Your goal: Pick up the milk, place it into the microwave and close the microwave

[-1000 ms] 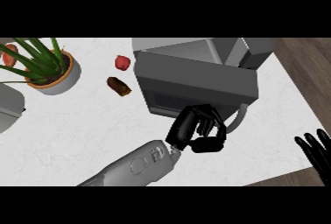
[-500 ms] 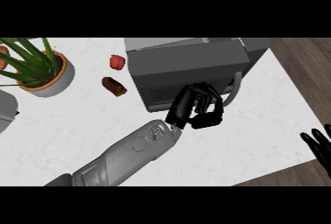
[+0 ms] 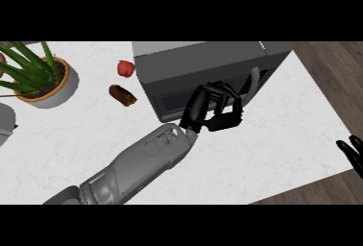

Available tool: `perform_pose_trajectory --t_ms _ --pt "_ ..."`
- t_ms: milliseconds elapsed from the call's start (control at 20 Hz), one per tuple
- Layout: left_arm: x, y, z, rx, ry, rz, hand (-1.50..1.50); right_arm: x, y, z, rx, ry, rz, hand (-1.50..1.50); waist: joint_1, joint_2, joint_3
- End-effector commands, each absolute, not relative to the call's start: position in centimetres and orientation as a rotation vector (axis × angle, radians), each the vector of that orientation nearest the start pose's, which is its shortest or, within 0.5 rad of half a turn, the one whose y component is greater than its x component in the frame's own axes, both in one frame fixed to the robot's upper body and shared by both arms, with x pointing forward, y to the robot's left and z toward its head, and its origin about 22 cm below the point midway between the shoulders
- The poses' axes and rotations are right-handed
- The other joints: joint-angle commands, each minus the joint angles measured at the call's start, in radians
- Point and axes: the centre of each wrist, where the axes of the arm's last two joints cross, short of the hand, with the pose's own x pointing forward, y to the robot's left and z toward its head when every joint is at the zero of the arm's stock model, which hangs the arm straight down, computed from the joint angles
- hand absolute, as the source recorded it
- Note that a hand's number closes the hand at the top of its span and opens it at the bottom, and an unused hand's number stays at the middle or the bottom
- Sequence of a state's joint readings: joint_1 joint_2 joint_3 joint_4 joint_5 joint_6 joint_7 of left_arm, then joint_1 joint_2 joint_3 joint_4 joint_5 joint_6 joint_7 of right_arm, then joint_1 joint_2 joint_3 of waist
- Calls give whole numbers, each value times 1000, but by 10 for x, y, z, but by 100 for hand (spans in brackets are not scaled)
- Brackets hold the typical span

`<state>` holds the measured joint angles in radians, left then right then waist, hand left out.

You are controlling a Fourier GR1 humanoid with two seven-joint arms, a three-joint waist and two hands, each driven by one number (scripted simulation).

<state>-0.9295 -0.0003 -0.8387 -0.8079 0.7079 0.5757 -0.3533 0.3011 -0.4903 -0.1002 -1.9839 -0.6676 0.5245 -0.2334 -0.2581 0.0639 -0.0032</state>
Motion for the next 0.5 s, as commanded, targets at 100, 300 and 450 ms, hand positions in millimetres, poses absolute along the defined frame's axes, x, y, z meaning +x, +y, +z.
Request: perform_pose_trajectory --t_ms 100,300,450 --pt "360 8 48 -207 -1755 -247 150 172 -339 98 568 -1946 265 -150 -9 18 0" --pt "362 13 44 -170 -1725 -159 150 171 -339 102 588 -1949 282 -150 -21 19 0" --pt "361 13 40 -148 -1749 -178 150 170 -341 102 611 -1934 294 -150 -24 15 3"
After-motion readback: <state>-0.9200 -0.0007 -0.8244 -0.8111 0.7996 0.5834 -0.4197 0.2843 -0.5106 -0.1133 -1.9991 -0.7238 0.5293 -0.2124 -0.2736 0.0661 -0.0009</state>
